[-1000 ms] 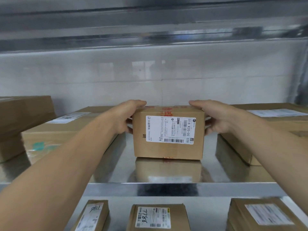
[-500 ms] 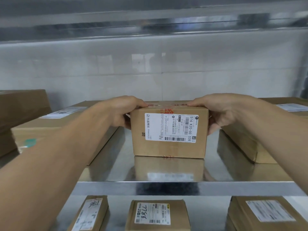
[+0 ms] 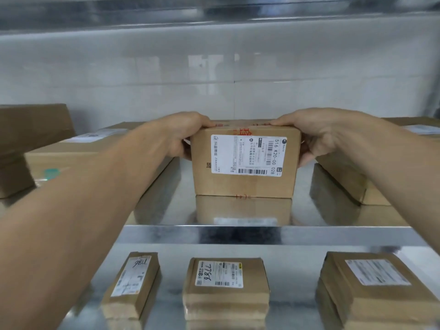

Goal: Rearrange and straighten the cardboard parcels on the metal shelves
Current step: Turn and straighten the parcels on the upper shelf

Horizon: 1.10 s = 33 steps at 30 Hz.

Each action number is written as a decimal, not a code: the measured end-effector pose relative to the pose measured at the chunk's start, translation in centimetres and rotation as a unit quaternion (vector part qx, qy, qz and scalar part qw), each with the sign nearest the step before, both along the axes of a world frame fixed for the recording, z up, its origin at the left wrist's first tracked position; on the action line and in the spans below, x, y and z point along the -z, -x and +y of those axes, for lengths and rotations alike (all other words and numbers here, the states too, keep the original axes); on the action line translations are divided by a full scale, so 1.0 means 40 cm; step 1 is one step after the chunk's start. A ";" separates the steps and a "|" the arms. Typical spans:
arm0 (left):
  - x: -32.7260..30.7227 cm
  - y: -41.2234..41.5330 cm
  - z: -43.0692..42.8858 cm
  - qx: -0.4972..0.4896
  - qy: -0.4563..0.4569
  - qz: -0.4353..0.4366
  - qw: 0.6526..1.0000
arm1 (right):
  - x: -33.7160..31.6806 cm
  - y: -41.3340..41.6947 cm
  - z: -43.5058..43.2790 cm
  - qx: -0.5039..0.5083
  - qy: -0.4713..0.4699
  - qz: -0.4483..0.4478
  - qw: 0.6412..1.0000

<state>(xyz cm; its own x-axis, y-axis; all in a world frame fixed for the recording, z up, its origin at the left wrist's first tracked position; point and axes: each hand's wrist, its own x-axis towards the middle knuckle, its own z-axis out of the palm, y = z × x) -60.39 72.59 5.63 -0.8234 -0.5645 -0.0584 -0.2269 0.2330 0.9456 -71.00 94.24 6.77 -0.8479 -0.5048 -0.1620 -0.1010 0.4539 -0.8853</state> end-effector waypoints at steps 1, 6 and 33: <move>-0.002 -0.003 0.006 -0.004 -0.001 0.007 1.000 | -0.001 -0.003 0.001 0.002 0.004 0.002 1.000; 0.001 -0.027 0.031 -0.009 -0.004 0.034 0.999 | 0.010 -0.018 0.014 0.003 0.012 0.013 1.000; 0.037 -0.039 0.052 -0.046 -0.080 0.087 0.992 | 0.062 0.021 -0.003 0.041 0.177 -0.015 0.983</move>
<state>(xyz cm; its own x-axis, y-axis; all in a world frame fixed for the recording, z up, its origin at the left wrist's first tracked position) -58.84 74.65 4.16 -0.7742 -0.6327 -0.0141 -0.0701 0.0636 0.9955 -71.83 94.13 4.28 -0.8852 -0.4649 -0.0142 -0.0485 0.1226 -0.9913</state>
